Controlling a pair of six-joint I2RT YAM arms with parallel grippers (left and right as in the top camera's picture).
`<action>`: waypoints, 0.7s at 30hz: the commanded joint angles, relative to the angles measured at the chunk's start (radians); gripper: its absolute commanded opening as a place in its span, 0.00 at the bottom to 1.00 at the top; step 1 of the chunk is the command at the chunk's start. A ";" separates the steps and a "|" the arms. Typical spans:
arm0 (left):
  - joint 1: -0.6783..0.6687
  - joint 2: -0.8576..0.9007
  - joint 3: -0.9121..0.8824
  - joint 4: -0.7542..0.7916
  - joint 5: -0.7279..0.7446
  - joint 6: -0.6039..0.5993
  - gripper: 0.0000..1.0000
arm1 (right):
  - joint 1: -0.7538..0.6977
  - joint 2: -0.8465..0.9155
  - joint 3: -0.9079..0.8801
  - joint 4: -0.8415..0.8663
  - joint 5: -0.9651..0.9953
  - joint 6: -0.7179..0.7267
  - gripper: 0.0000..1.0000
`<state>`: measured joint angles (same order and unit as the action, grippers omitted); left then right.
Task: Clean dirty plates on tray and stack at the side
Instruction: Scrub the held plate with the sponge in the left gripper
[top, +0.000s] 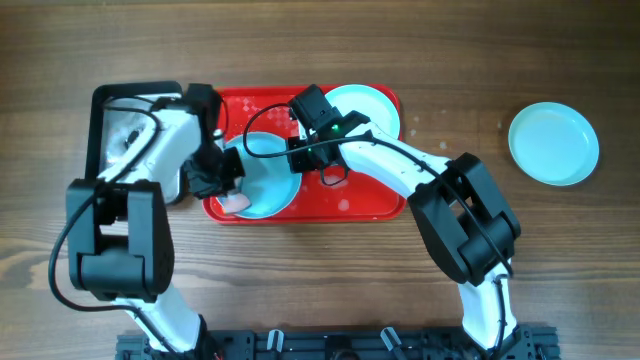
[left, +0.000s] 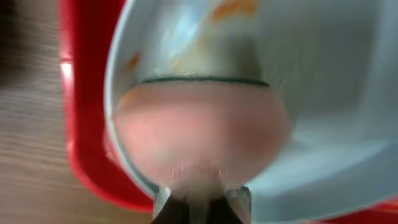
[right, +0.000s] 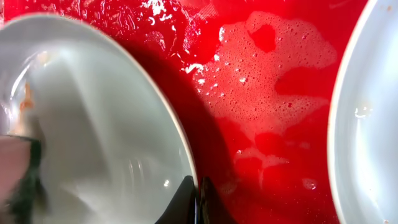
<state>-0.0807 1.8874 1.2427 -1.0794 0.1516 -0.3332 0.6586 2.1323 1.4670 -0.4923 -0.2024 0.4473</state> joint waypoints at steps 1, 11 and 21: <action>0.027 0.014 0.066 0.014 -0.028 0.046 0.04 | -0.001 0.022 0.015 -0.001 0.000 -0.002 0.04; -0.091 0.054 0.033 0.272 -0.225 0.030 0.04 | -0.001 0.022 0.015 -0.002 0.000 -0.003 0.04; -0.074 0.171 0.033 -0.015 -0.098 -0.011 0.04 | -0.001 0.022 0.015 0.002 0.000 -0.003 0.04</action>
<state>-0.1844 1.9812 1.3182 -0.9958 -0.0341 -0.3355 0.6624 2.1323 1.4670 -0.4919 -0.2108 0.4473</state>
